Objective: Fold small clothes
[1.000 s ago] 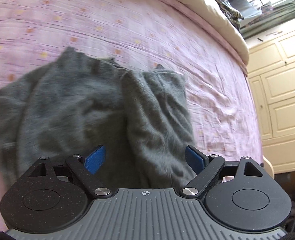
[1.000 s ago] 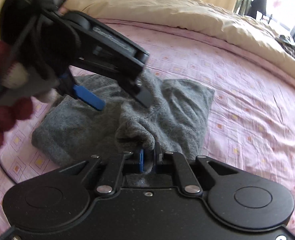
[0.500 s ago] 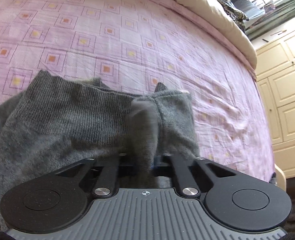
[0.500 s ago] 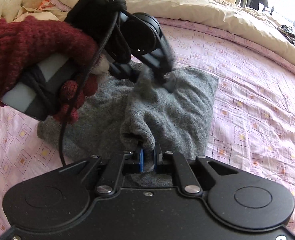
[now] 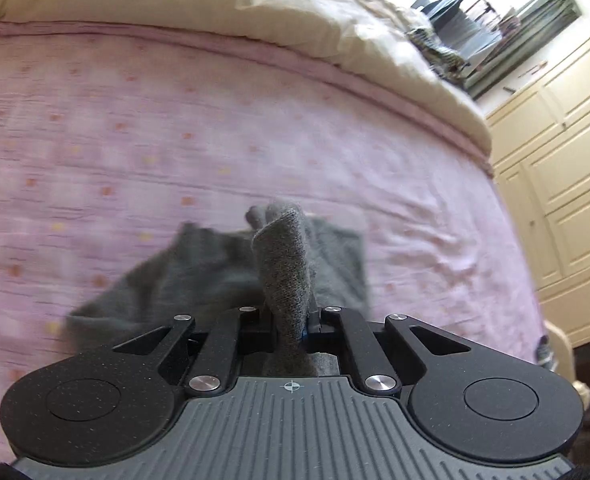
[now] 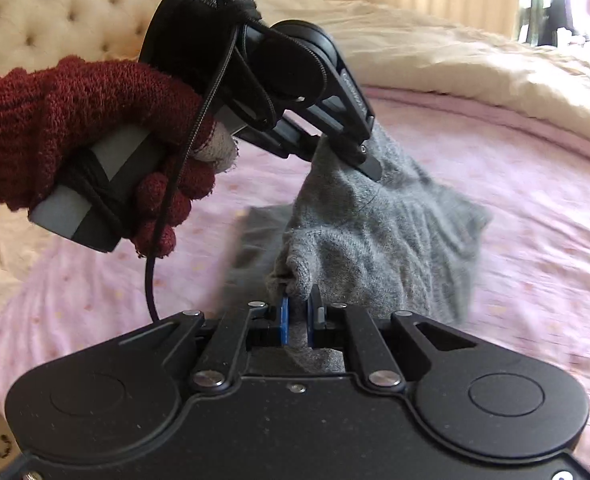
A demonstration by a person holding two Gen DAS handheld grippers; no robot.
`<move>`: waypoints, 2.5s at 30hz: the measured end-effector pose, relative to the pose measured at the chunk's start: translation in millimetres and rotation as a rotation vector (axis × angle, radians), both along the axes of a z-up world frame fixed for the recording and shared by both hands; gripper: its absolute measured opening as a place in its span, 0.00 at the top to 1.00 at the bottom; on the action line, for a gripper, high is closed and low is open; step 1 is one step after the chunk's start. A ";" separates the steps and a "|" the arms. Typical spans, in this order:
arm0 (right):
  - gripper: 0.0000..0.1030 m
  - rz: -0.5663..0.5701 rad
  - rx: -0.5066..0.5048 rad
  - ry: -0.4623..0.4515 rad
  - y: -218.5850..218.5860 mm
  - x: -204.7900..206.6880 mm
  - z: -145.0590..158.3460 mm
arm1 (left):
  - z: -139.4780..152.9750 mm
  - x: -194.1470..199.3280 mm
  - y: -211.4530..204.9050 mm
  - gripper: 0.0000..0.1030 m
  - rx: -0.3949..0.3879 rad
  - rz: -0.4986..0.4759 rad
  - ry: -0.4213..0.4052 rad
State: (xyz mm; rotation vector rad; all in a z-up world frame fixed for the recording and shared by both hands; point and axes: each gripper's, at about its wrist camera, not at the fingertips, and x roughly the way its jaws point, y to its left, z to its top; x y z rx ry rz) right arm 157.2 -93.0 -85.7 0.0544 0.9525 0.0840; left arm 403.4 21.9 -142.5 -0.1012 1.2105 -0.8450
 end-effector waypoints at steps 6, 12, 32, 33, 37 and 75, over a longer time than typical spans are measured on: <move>0.87 0.102 0.003 0.119 44.5 32.0 -53.7 | -51.1 19.1 40.1 0.91 0.135 0.080 0.020; 0.74 0.145 0.044 0.195 50.8 39.6 -74.2 | -71.7 29.9 61.1 0.74 0.123 0.144 0.047; 0.43 0.031 0.121 0.083 -36.6 44.1 -45.8 | -5.0 -45.3 74.7 0.57 0.054 0.111 -0.242; 0.42 0.031 0.121 0.091 -40.1 48.0 -49.2 | -6.0 -51.2 69.8 0.55 0.053 0.084 -0.243; 0.51 -0.108 0.067 0.188 -71.1 60.4 -78.2 | -15.0 -68.5 51.2 0.54 0.050 0.005 -0.227; 0.10 -0.345 0.238 0.131 -193.7 94.7 -76.9 | -76.5 -64.7 75.1 0.29 0.063 0.153 0.016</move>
